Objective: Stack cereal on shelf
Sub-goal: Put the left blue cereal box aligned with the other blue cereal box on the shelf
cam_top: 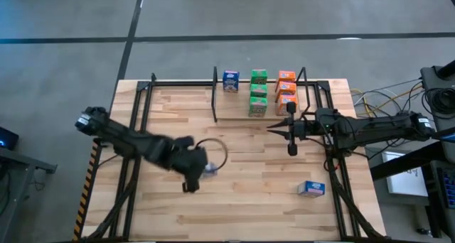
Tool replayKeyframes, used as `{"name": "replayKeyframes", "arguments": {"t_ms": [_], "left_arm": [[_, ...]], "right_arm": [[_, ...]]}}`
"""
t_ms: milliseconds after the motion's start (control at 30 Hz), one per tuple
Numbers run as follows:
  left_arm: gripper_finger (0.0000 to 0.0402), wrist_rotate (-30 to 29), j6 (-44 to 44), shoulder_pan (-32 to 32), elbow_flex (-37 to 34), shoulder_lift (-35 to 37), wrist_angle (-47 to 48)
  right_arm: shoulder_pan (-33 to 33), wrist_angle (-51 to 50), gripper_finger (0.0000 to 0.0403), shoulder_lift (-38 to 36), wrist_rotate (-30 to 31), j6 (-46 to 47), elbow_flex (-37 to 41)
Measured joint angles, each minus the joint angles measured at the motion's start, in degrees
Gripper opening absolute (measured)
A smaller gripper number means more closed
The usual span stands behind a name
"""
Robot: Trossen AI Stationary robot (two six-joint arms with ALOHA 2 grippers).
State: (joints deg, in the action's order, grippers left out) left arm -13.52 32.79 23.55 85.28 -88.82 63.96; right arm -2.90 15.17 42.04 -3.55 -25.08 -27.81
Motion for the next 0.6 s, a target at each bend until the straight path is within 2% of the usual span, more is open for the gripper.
{"name": "replayKeyframes", "arguments": {"t_ms": [300, 433, 600], "left_arm": [[0.0124, 0.6, -32.5, -18.5, 5.9, -2.7, -2.3], [0.0124, 0.6, -39.8, -26.5, 11.3, -6.7, -4.5], [0.0124, 0.6, -49.1, -34.1, 19.2, -13.1, -0.5]], "right_arm": [[0.0, -4.5, 0.0034, -2.6, -0.1, 0.7, 0.0], [0.0, -5.3, 0.0034, -3.5, -1.1, 1.1, 0.0], [0.0, -5.8, 0.0034, -3.8, -1.4, 1.0, 0.0]]}}
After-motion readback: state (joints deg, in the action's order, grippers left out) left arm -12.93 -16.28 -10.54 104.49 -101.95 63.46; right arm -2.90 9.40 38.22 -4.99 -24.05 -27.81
